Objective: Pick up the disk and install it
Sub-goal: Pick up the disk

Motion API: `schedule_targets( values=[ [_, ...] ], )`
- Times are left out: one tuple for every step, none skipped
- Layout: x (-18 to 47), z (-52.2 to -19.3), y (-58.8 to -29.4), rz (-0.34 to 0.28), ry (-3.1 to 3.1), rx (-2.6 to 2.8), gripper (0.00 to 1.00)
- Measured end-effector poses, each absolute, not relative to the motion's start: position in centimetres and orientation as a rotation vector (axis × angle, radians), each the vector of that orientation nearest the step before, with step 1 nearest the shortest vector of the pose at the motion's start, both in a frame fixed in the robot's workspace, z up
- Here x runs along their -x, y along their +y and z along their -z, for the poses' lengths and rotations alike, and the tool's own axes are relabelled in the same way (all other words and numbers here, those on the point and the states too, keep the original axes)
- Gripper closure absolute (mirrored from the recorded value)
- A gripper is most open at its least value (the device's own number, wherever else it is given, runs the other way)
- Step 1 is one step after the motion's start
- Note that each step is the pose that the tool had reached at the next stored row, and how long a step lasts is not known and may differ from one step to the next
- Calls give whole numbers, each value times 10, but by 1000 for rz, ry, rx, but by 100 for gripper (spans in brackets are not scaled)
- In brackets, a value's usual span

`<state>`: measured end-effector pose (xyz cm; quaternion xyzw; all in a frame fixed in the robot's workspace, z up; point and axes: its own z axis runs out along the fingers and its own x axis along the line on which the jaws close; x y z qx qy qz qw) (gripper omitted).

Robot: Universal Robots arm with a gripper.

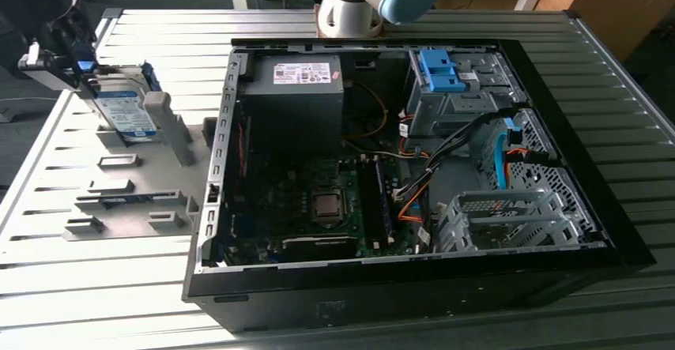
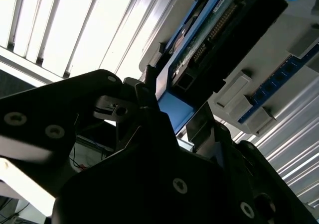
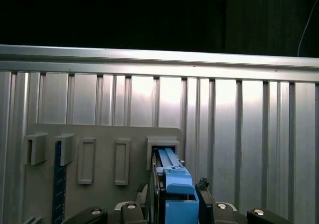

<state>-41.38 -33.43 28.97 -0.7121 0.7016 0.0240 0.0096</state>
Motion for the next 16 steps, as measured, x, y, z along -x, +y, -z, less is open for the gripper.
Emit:
schedule_targets(
  values=[
    [414, -289, -334, -75, 2191, 2224, 51],
    [414, -289, -334, -75, 2191, 2224, 51],
    [414, -289, -334, -75, 2191, 2224, 51],
    [414, -289, -334, -75, 2191, 2224, 51],
    [414, -289, -334, -75, 2191, 2224, 52],
    [414, -289, -334, -75, 2191, 2224, 52],
    [414, -289, -334, -75, 2191, 2224, 52],
    [414, -289, -334, -75, 2191, 2224, 59],
    [414, -289, -334, -75, 2191, 2224, 59],
    [414, -289, -334, -74, 2191, 2224, 60],
    [414, -289, -334, -74, 2192, 2224, 60],
    [414, -289, -334, -73, 2192, 2225, 63],
    [414, -289, -334, -72, 2192, 2225, 63],
    [414, -289, -334, -71, 2193, 2225, 63],
    [414, -289, -334, -71, 2193, 2226, 63],
    [414, -289, -334, -70, 2193, 2226, 63]
  ],
)
